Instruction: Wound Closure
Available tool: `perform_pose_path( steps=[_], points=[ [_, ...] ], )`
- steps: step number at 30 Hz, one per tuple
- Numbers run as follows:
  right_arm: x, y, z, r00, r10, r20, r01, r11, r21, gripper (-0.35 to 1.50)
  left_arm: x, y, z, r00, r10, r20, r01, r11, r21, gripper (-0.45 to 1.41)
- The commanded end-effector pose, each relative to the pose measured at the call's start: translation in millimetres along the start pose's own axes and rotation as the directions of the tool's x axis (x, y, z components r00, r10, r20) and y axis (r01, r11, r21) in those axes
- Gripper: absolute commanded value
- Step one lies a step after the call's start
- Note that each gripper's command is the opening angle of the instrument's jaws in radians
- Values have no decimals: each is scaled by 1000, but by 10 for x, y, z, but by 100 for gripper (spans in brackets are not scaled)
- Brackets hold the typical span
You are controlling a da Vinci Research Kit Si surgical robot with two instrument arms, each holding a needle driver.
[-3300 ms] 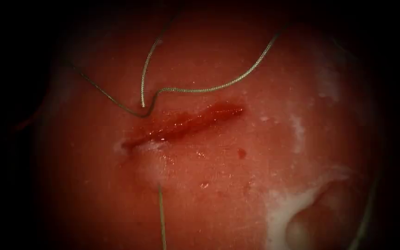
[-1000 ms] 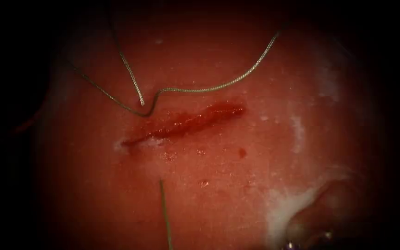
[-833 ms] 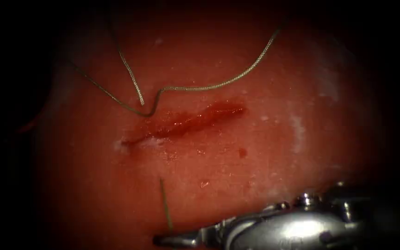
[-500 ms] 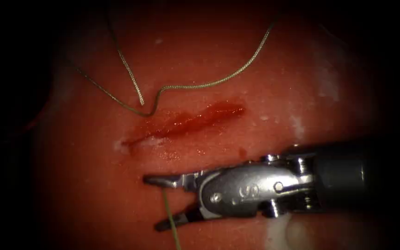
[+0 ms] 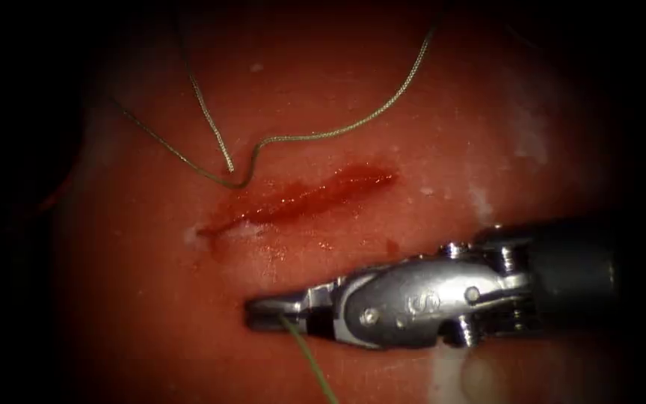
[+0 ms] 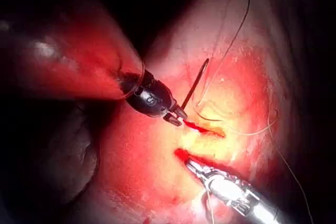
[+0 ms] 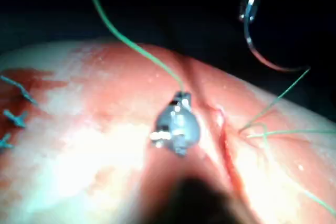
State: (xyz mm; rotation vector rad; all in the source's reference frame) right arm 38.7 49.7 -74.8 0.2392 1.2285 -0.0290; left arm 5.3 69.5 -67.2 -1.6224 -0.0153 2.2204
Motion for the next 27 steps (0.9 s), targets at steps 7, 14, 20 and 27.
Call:
perform_pose_path(
  steps=[7, 14, 20, 27],
  points=[
    [37, -47, 1, 1000, -12, -26, 15, 992, 128, -35, -5, 3, 4, 1000, -2, -1, 2, 1000, -4, -35],
    [54, -70, 1, 999, -31, -34, 37, 980, 198, -35, -5, 3, 4, 1000, -3, -1, 3, 1000, -4, -35],
    [63, -86, -3, 997, -56, -44, 65, 962, 265, -35, -5, 3, 4, 1000, -2, -1, 2, 1000, -4, -35],
    [73, -104, -6, 996, -59, -65, 77, 940, 332, -35, -5, 3, 4, 1000, -2, -1, 2, 1000, -4, -35]
  ],
)
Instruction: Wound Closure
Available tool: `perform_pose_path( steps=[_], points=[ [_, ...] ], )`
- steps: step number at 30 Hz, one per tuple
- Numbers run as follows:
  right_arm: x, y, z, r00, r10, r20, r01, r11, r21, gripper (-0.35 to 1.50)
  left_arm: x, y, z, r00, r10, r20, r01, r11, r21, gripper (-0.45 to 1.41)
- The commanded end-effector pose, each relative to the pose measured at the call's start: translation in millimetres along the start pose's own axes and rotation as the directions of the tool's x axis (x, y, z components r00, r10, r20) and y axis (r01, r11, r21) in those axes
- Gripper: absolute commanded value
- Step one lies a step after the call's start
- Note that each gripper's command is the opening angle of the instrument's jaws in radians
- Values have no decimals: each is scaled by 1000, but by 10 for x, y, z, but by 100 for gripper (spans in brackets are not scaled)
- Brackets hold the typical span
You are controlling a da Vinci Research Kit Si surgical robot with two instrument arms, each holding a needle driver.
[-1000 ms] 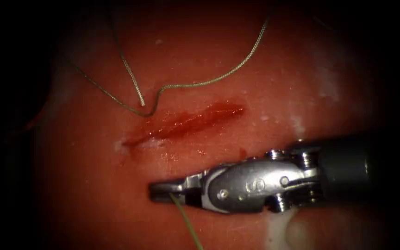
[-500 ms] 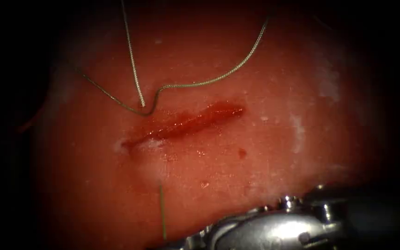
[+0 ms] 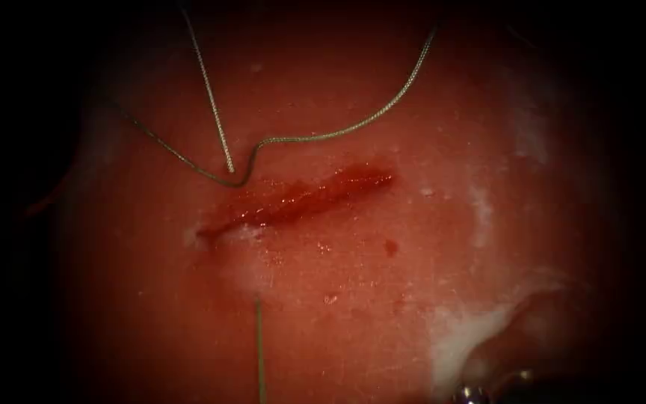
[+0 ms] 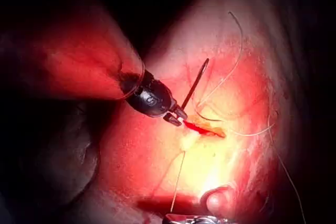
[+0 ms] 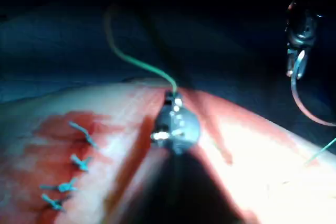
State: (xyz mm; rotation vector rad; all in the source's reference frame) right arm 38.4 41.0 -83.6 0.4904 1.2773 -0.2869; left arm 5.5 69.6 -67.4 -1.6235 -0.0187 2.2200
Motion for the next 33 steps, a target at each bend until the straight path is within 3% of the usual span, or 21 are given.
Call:
perform_pose_path(
  steps=[1, 10, 11, 12, 15, 16, 17, 20, 24, 32, 33],
  points=[
    [3, -5, 9, 1000, -9, -5, 9, 1000, 20, -35, -5, 4, 6, 1000, -1, 0, 1, 1000, -2, -35],
    [18, -12, 15, 998, -29, -55, 32, 998, 60, -30, -6, 4, 8, 1000, 0, 0, 0, 1000, -1, -35],
    [18, -8, 14, 998, -27, -52, 29, 999, 31, 2, -6, 4, 8, 1000, 0, 0, 0, 1000, -1, -35],
    [15, 4, 8, 999, -18, -38, 16, 999, -51, 46, -7, 4, 8, 1000, 0, 0, 0, 1000, 0, -35],
    [-1, 30, -6, 1000, -10, -11, 8, 986, -165, 90, -7, 5, 10, 1000, 1, 2, -1, 1000, -3, -35],
    [-27, 55, -18, 1000, 11, 24, -5, 968, -251, 112, -7, 6, 11, 1000, 1, 1, -1, 1000, -4, -35],
    [-35, 61, -21, 999, 20, 33, -10, 962, -272, 118, -7, 6, 12, 1000, 1, 2, -1, 1000, -4, -35],
    [-70, 78, -25, 996, 56, 67, -29, 935, -353, 122, -7, 6, 12, 1000, 1, 2, -1, 1000, -4, -35],
    [-88, 86, -21, 995, 69, 69, -38, 927, -374, 122, -7, 6, 12, 1000, 1, 1, -1, 1000, -4, -35],
    [-99, 97, 11, 995, 64, 78, -30, 926, -377, 118, -7, 6, 12, 1000, 1, 2, -1, 1000, -4, -35],
    [-99, 96, 14, 995, 62, 76, -30, 929, -369, 98, -7, 6, 12, 1000, 1, 2, -1, 1000, -4, -35]
  ],
)
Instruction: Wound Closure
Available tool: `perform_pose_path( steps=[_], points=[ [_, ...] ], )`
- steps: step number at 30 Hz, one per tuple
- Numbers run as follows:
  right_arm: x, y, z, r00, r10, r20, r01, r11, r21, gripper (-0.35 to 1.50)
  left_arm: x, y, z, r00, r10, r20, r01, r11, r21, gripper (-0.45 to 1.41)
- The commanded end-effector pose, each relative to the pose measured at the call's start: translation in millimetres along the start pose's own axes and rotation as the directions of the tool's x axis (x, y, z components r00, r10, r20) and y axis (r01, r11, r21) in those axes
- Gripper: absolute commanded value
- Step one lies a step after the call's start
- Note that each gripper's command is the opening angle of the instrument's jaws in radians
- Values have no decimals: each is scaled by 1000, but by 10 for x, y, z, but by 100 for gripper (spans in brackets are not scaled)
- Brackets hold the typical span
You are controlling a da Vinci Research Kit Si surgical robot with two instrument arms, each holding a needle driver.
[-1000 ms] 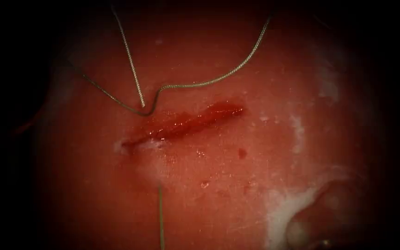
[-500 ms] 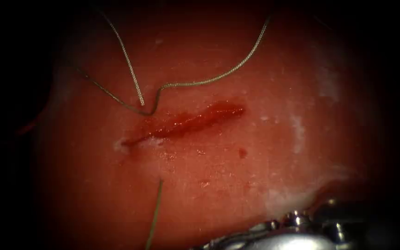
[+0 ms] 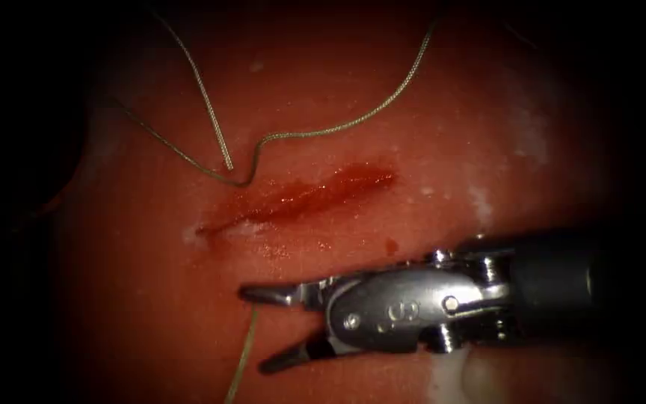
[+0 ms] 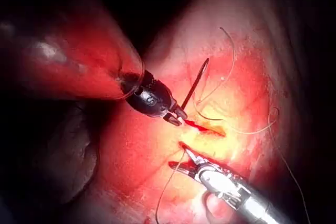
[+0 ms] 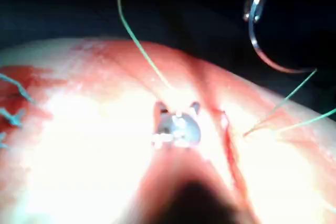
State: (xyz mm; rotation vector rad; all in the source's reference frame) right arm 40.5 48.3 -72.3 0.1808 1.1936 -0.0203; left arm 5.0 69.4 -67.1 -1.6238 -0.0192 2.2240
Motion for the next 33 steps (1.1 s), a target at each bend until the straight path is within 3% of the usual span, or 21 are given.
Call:
perform_pose_path(
  steps=[1, 3, 4, 10, 15, 26, 33],
  points=[
    [1, -2, 9, 1000, -2, -10, 3, 1000, 15, 61, -5, 4, 6, 1000, -2, 0, 2, 1000, -2, -35],
    [2, -1, 6, 1000, -1, -14, 2, 1000, 25, -22, -5, 4, 6, 1000, -2, 0, 2, 1000, -2, -35],
    [3, -1, 5, 1000, 0, -15, 1, 1000, 26, -35, -5, 4, 6, 1000, -2, 0, 2, 1000, -2, -35],
    [19, -6, -9, 1000, 7, -20, -6, 998, 65, -35, -5, 4, 5, 1000, -2, 0, 2, 1000, -3, -35],
    [43, -26, -15, 999, 6, -36, -2, 993, 120, -35, -4, 3, 4, 1000, -2, 0, 2, 1000, -3, -35],
    [61, -52, -16, 997, -21, -78, 39, 972, 233, -35, -4, 3, 4, 1000, -2, -1, 2, 1000, -4, -35],
    [91, -92, -28, 993, -14, -117, 53, 938, 343, -35, -4, 3, 3, 1000, -2, -1, 2, 1000, -5, -35]
  ],
)
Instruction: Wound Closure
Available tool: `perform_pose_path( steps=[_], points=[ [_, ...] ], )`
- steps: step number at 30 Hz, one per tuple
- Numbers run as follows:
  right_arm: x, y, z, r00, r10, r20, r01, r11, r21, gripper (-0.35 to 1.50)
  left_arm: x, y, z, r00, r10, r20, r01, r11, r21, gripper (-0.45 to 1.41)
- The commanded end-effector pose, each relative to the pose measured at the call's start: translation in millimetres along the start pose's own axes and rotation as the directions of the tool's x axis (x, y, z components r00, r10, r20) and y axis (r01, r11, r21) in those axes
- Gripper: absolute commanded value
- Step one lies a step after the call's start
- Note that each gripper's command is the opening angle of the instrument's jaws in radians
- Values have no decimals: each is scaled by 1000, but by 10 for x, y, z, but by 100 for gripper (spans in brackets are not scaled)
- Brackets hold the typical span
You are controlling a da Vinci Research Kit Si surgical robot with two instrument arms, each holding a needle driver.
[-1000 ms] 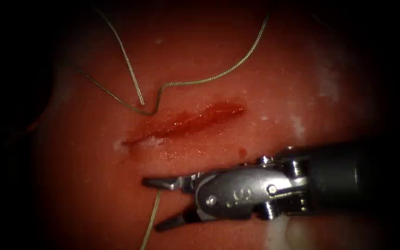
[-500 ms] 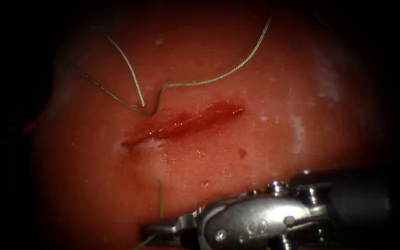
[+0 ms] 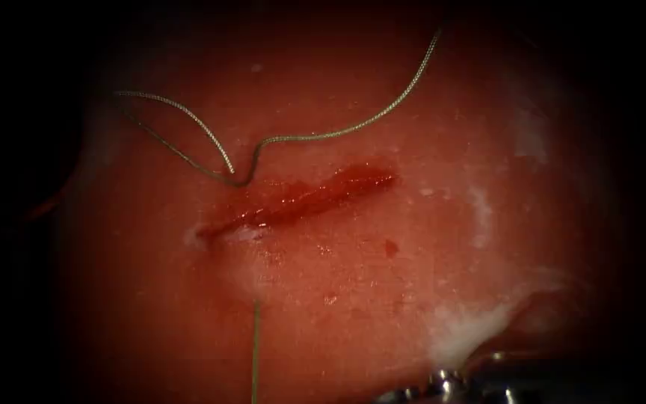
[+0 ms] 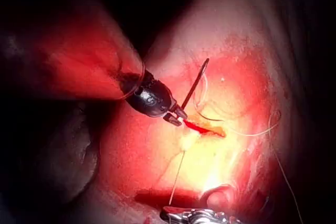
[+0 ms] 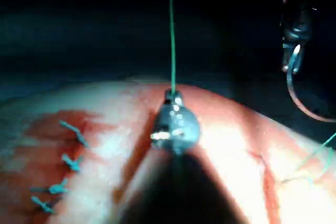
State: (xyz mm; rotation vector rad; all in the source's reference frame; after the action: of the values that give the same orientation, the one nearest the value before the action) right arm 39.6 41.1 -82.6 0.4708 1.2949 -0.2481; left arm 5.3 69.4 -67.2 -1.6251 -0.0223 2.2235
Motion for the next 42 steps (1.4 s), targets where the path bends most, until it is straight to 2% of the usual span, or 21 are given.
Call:
perform_pose_path(
  steps=[1, 7, 11, 12, 14, 15, 16, 17, 19, 20, 23, 27, 30, 35, 38, 39, 40, 41, 42],
  points=[
    [7, -7, 9, 1000, -7, -9, 7, 1000, 16, -35, -5, 4, 6, 1000, -1, 0, 1, 1000, -3, -35],
    [25, -18, 11, 1000, -16, -26, 18, 998, 60, -35, -5, 3, 6, 1000, -1, -1, 1, 1000, -4, -35],
    [25, -15, 12, 999, -16, -33, 18, 998, 60, -35, -5, 3, 6, 1000, -1, -1, 1, 1000, -3, -35],
    [25, -11, 12, 999, -14, -33, 15, 999, 48, -16, -5, 3, 7, 1000, -1, 0, 1, 1000, -3, -35],
    [24, -5, 9, 999, -12, -37, 12, 1000, 4, 47, -5, 4, 7, 1000, -1, 0, 1, 1000, -3, -35],
    [24, -3, 7, 999, -10, -38, 10, 1000, -20, 67, -5, 4, 6, 1000, -2, 0, 2, 1000, -3, -35],
    [24, 2, 1, 1000, -3, -29, 1, 998, -68, 106, 0, 4, 6, 1000, -6, 0, 6, 1000, -3, -35],
    [22, 7, -7, 1000, 6, -20, -8, 994, -109, 118, 16, 2, 6, 1000, -26, 4, 26, 1000, -6, -35],
    [19, 10, -15, 1000, 14, -21, -16, 992, -127, 118, 38, -2, 6, 1000, -23, -10, 23, 1000, -6, -35],
    [15, 13, -22, 999, 20, -29, -24, 989, -145, 118, 68, -6, 8, 998, -40, -57, 39, 999, -11, -35],
    [11, 16, -26, 999, 35, -22, -38, 985, -169, 121, 105, -12, 19, 995, -43, -94, 40, 999, -31, -35],
    [10, 17, -27, 999, 46, -23, -50, 982, -182, 125, 122, -30, 47, 995, -31, -97, 29, 999, -26, -35],
    [11, 18, -30, 999, 48, -26, -52, 981, -186, 126, 114, -53, 78, 995, -28, -92, 26, 999, -22, -35],
    [5, 26, -40, 998, 64, -12, -65, 968, -241, 128, 71, -76, 111, 999, 14, -43, -15, 1000, -21, -35],
    [1, 28, -45, 997, 78, -4, -76, 960, -269, 128, 48, -84, 122, 999, -30, -14, 29, 999, -29, -35],
    [-1, 29, -46, 996, 85, 0, -82, 955, -284, 128, 31, -88, 129, 996, -85, 14, 85, 996, -34, -35],
    [-2, 30, -47, 996, 90, 3, -85, 952, -294, 128, 24, -90, 131, 991, -132, 27, 133, 991, -34, -29],
    [-3, 30, -47, 996, 93, 5, -87, 950, -300, 128, 18, -91, 133, 982, -184, 41, 186, 982, -34, -8],
    [-4, 30, -47, 995, 97, 8, -89, 946, -311, 128, 15, -92, 133, 974, -221, 54, 223, 974, -32, 3]
  ],
)
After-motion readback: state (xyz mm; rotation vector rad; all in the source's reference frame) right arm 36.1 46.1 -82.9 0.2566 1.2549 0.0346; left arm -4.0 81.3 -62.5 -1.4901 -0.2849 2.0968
